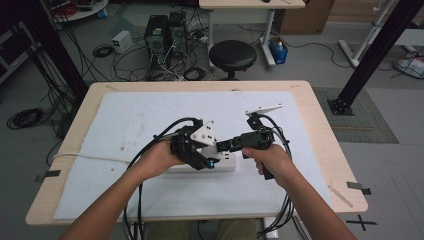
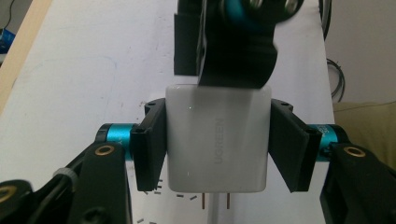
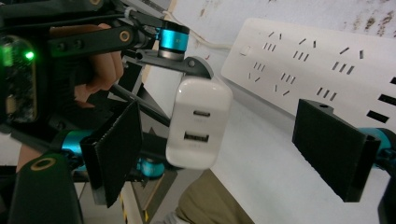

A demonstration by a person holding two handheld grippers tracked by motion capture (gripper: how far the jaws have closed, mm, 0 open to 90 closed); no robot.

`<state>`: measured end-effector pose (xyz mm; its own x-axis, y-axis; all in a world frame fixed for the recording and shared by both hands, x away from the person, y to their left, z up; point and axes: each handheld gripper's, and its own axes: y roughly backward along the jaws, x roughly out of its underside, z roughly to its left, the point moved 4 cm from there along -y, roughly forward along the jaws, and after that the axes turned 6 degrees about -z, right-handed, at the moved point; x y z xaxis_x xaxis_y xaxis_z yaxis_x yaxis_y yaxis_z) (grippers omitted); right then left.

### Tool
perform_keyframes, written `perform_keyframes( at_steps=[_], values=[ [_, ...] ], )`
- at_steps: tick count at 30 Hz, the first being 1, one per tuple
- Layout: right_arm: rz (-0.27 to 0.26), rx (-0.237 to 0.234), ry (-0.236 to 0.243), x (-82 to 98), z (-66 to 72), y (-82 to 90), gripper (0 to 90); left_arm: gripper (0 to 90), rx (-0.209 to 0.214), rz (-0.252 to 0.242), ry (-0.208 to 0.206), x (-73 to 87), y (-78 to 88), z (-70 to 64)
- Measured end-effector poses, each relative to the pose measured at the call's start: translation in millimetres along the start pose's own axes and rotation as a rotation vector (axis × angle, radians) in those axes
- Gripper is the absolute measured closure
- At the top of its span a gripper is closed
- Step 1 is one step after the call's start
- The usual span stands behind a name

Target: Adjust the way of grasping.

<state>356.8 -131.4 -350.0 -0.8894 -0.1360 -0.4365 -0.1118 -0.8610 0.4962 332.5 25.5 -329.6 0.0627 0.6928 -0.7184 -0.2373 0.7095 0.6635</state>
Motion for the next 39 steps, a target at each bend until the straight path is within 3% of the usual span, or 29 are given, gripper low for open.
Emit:
perform_keyframes(
  at_steps=[9,18,20,23,25,27,30,31,32,35,37,39],
  values=[
    [0.022,-0.036,-0.049,1.3,-2.5,-10.9,30.0,42.4,-0.011,0.01,-0.009,-0.3,-1.8,1.2],
    [0.033,-0.079,-0.082,2.5,-4.8,-17.5,53.1,42.4,-0.017,0.017,-0.022,-1.6,-5.3,-1.7],
    [0.036,-0.102,-0.11,3.2,-4.6,-18.1,59.5,42.4,-0.026,0.026,-0.031,-1.3,-6.4,-2.2],
    [0.022,-0.111,-0.125,3.8,-6.1,-18.8,61.3,42.3,-0.042,0.033,-0.037,-1.6,-7.0,-2.7],
    [0.016,-0.131,-0.135,4.3,-7.7,-18.7,61.9,41.2,-0.034,0.023,-0.023,-1.7,-5.6,-1.6],
    [0.004,-0.108,-0.123,5.2,-10.3,-17.0,61.9,30.5,-0.053,-0.006,0.006,-1.0,-1.2,0.6],
    [-0.016,-0.112,-0.132,6.5,-16.2,-11.6,61.9,27.4,-0.05,-0.034,0.03,1.8,4.9,2.2],
    [-0.024,-0.114,-0.135,6.8,-18.4,-9.1,61.9,27.4,-0.057,-0.044,0.055,8.9,11.0,5.3],
    [-0.053,-0.105,-0.132,8.1,-24.4,-0.3,61.9,21.4,-0.056,-0.047,0.07,13.5,13.4,6.7],
    [-0.083,-0.1,-0.122,10.4,-31.5,12.4,61.9,21.4,-0.064,-0.047,0.128,30.9,20.3,12.0],
    [-0.101,-0.083,-0.102,12.3,-35.3,21.1,61.9,21.4,-0.076,-0.026,0.166,45.3,25.7,15.5],
    [-0.105,-0.037,-0.049,13.9,-38.8,29.6,61.9,21.3,-0.087,-0.001,0.201,60.1,31.7,19.3]
  ],
)
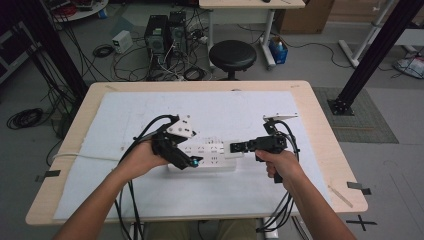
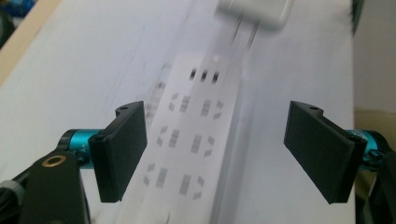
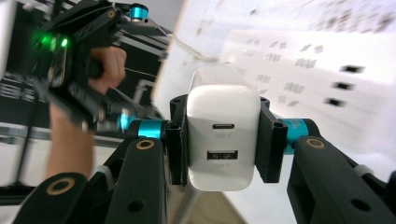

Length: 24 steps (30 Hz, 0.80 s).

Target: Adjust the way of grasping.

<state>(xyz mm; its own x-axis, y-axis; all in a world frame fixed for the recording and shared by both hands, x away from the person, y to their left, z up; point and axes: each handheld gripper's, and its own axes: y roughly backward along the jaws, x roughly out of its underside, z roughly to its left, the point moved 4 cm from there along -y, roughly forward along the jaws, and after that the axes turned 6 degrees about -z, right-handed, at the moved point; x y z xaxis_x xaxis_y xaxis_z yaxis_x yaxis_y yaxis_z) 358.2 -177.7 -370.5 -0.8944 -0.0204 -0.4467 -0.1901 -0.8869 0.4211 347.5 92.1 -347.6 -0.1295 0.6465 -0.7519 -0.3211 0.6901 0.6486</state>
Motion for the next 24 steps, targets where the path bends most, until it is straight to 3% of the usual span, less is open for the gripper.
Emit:
perform_keyframes(
  at_steps=[4,11,15,17,20,22,24],
  values=[
    [0.043,0.172,0.172,1.1,-3.8,12.9,61.9,21.4,-0.039,0.061,0.06,20.6,14.5,13.7],
    [0.1,0.36,0.387,-1.8,-4.6,35.2,61.9,21.4,-0.075,0.161,0.136,45.9,40.6,32.0],
    [0.144,0.448,0.5,-2.5,-2.2,46.1,61.9,21.4,-0.078,0.185,0.169,56.5,54.1,41.0],
    [0.173,0.487,0.552,-2.9,-0.6,50.0,61.9,21.4,-0.085,0.222,0.161,61.1,59.2,44.7],
    [0.228,0.551,0.635,-3.6,2.1,54.0,61.9,21.4,-0.063,0.287,0.145,67.6,63.6,46.4],
    [0.272,0.586,0.696,-3.5,4.3,56.3,61.9,21.4,-0.044,0.31,0.116,70.1,65.7,45.5],
    [0.323,0.625,0.759,-3.7,5.2,59.6,61.9,21.4,-0.055,0.326,0.112,71.3,68.9,44.9]
  ],
)
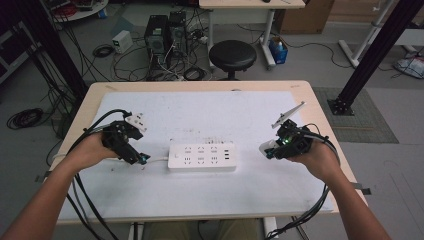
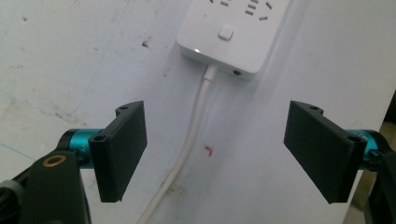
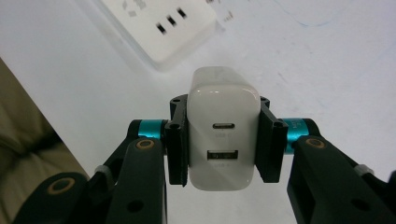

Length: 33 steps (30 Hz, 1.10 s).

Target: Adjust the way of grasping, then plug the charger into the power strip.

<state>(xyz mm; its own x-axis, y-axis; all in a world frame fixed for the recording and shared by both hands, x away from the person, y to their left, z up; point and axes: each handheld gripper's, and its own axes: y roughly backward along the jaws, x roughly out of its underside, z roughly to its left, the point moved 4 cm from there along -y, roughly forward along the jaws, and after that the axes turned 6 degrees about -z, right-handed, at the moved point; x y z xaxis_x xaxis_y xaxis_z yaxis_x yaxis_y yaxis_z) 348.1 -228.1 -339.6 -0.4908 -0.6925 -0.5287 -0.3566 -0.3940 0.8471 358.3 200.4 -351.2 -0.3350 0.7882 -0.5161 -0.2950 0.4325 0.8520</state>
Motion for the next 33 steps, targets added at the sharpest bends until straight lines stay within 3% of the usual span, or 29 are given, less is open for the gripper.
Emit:
perform_keyframes(
  at_steps=[4,8,18,20,21,28,33],
  values=[
    [0.08,0.053,0.077,3.2,-1.8,4.2,61.9,21.4,-0.031,0.051,0.056,6.4,6.5,1.8],
    [0.102,0.07,0.105,6.4,-4.7,8.5,61.9,21.4,-0.038,0.022,0.071,11.8,11.3,2.0],
    [0.113,0.072,0.114,6.1,-7.2,10.3,61.9,21.4,-0.069,0.011,0.043,17.0,12.8,2.2],
    [0.107,0.07,0.111,2.3,-5.5,8.6,61.9,21.4,-0.074,-0.012,0.059,16.0,11.3,-0.6],
    [0.101,0.061,0.123,-0.3,-4.8,7.2,61.8,21.4,-0.072,0.008,0.034,16.2,12.5,0.2],
    [0.052,0.025,0.114,-26.9,5.1,-5.8,61.8,21.4,-0.087,0.017,0.02,18.0,10.2,0.9],
    [0.06,0.001,0.166,-50.9,17.2,-15.9,61.8,21.4,-0.098,0.02,0.024,22.3,6.9,2.3]
  ],
)
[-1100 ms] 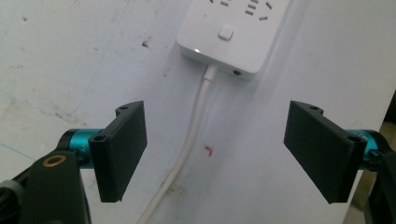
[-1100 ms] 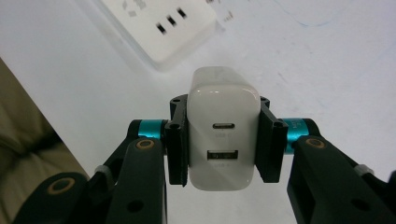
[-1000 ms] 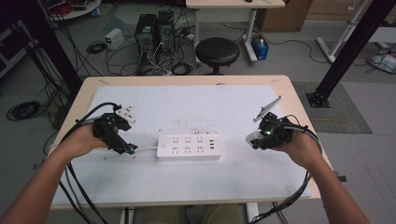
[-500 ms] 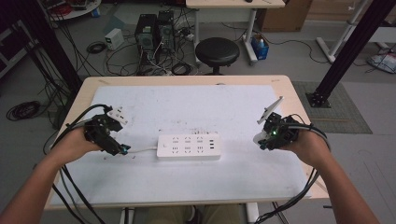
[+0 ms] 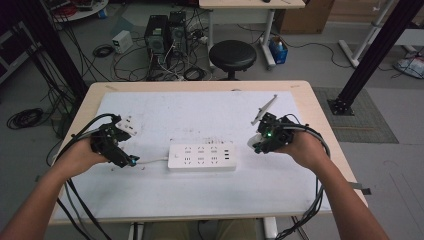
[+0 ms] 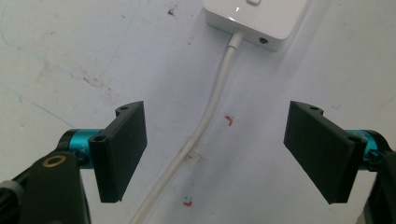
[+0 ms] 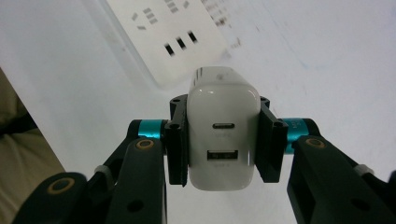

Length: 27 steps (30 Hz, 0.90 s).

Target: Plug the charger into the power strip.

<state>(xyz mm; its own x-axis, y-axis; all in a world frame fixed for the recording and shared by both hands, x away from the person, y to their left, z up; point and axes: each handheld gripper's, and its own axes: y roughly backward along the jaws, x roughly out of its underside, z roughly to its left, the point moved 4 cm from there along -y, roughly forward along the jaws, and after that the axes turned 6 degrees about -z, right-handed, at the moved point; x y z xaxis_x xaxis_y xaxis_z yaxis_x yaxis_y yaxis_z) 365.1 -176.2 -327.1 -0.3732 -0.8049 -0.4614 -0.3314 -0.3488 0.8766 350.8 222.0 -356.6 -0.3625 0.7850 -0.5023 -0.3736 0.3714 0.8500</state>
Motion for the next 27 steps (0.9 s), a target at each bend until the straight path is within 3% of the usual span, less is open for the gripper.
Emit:
perform_keyframes(
  at_steps=[3,5,13,21,27],
  values=[
    [-0.004,-0.008,0.028,-5.9,1.2,-3.1,61.8,21.4,-0.001,-0.001,-0.001,1.0,-1.8,-0.1],
    [0.013,-0.037,0.092,-30.0,9.6,-20.0,61.9,21.4,0.0,-0.008,0.0,1.7,-4.0,-1.6],
    [0.083,-0.092,0.204,-65.6,19.0,-67.2,61.9,21.3,0.007,-0.02,0.004,4.6,-10.1,-3.3],
    [0.162,-0.122,0.266,-80.3,21.8,-99.7,61.9,21.4,0.008,-0.022,-0.001,5.5,-13.8,-2.1],
    [0.19,-0.134,0.312,-85.3,21.2,-108.7,61.9,21.4,0.01,-0.025,-0.001,6.4,-16.0,0.3]
  ],
)
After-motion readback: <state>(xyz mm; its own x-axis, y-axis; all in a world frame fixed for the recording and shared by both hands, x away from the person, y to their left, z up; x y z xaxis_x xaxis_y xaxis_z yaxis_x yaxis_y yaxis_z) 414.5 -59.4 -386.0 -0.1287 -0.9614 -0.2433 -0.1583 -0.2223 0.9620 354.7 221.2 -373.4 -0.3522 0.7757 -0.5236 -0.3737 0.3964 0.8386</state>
